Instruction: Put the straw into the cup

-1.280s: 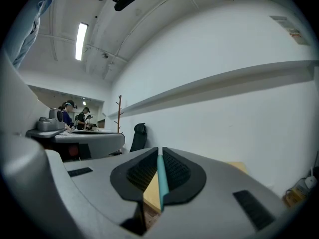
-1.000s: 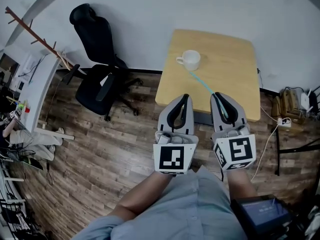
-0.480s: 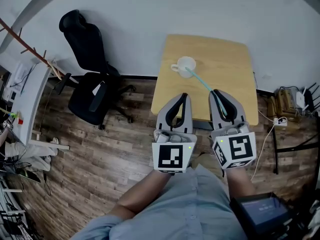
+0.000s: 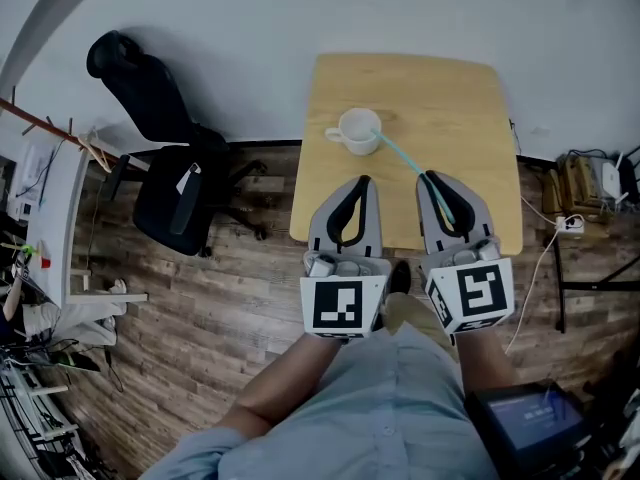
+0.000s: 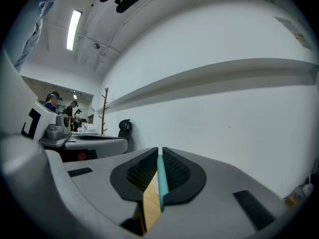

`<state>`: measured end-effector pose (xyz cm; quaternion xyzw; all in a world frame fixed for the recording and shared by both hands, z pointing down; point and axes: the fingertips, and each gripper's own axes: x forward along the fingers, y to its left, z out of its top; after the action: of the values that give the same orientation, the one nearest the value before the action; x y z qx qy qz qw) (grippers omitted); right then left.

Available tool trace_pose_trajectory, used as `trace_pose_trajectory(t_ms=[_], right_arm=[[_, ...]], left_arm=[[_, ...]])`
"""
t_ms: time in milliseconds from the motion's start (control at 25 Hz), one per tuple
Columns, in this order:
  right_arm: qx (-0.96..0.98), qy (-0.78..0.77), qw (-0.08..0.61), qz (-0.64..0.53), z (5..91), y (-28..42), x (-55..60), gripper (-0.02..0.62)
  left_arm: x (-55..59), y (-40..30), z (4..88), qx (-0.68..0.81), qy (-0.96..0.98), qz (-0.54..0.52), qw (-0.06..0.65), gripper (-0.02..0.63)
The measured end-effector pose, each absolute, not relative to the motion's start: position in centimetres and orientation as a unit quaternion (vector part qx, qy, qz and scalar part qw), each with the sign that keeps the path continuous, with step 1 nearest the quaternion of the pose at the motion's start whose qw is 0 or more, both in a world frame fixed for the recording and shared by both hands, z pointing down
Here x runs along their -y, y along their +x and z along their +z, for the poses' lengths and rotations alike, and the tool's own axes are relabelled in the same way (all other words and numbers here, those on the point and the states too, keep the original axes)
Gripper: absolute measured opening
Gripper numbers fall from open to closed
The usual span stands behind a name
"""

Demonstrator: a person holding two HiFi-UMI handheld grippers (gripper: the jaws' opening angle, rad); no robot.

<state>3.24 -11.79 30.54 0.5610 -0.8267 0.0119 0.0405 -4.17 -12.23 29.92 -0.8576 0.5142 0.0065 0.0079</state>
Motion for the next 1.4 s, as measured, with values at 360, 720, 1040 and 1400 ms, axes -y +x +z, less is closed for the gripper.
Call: trace_pose_trajectory(t_ms=[360, 720, 1040, 1400], right_arm=[[0.848, 0.529, 0.021, 0.032, 31.0, 5.3, 19.2, 0.025], [0.873, 0.487, -0.008, 0.005, 27.5, 5.6, 23.1, 0.025], [0.876, 0.482, 0.004, 0.01, 28.4, 5.4, 24.3, 0.025], [0.876, 0.478, 0.047, 0.05, 33.1, 4.4, 25.3, 0.025]], left_arm=[[19.2, -2.2, 29.8, -0.545, -0.838, -0.02, 0.019, -0.008], [22.4, -1.3, 26.9, -0.575, -0.817, -0.008, 0.048, -0.008], [23.7, -1.8, 27.4, -0.586, -0.81, -0.005, 0.036, -0.008], [25.6, -2.6, 31.0, -0.579, -0.815, -0.026, -0.002, -0.008]])
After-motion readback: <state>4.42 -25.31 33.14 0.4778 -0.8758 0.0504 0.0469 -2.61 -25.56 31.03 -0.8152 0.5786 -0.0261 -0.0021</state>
